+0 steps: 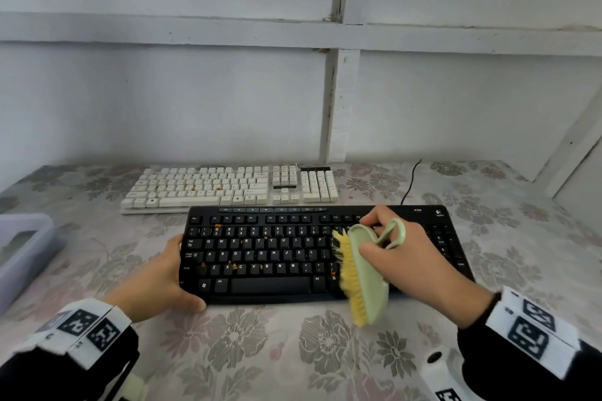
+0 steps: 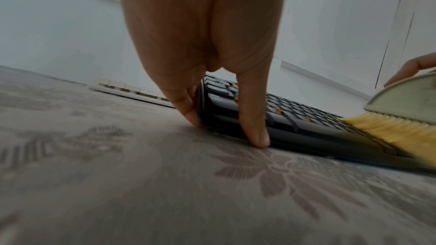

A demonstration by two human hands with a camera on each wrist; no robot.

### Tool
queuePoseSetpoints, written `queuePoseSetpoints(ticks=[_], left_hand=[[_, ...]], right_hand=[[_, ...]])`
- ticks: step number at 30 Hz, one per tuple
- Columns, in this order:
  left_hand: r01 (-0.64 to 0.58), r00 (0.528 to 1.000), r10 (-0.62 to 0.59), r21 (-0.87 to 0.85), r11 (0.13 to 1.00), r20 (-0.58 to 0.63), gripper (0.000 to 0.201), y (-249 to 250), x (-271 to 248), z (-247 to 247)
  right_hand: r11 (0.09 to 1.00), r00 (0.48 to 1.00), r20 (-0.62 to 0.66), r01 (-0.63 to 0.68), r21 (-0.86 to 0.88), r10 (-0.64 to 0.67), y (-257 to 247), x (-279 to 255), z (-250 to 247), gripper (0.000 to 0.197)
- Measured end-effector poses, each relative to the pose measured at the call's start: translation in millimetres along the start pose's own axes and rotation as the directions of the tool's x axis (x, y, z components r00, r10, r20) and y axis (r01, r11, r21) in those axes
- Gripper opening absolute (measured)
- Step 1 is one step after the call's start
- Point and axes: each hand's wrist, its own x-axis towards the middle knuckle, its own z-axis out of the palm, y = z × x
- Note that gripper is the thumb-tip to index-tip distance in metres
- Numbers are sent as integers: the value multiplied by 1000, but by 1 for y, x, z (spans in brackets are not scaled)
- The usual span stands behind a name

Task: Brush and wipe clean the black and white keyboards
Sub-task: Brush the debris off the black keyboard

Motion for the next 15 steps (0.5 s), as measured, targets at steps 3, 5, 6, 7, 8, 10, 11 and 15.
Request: queuePoseSetpoints(ticks=[3, 5, 6, 7, 8, 10, 11, 15], left_hand=[[-10, 1000, 10, -5, 1000, 4, 104, -1, 0, 0], [-7, 1000, 7, -21, 1000, 6, 104, -2, 1, 0], [-5, 1000, 5, -29, 1000, 7, 105, -2, 1, 0], [-2, 1000, 3, -32, 999, 9, 106, -3, 1, -1], [0, 1000, 0, -32, 999, 10, 106, -3, 1, -1], [2, 1000, -1, -29, 1000, 10, 106, -4, 1, 0], [-3, 1000, 3, -25, 1000, 10, 105, -4, 2, 0], [-7, 1000, 7, -14, 1000, 14, 104, -3, 2, 0]], right_hand=[[1000, 997, -82, 9, 5, -8, -9, 7, -13, 6], [998, 986, -163, 46, 35, -40, -15, 15, -17, 9], [997, 981, -186, 59, 52, -49, -16, 18, -16, 11], [996, 980, -191, 62, 61, -49, -17, 20, -14, 13], [997, 983, -179, 54, 57, -43, -15, 20, -10, 14], [998, 992, -121, 38, 40, -33, -9, 14, -3, 10], [999, 996, -85, 35, 35, -32, -6, 10, 0, 9], [1000, 999, 39, -13, 25, 12, -1, -7, -2, 9]])
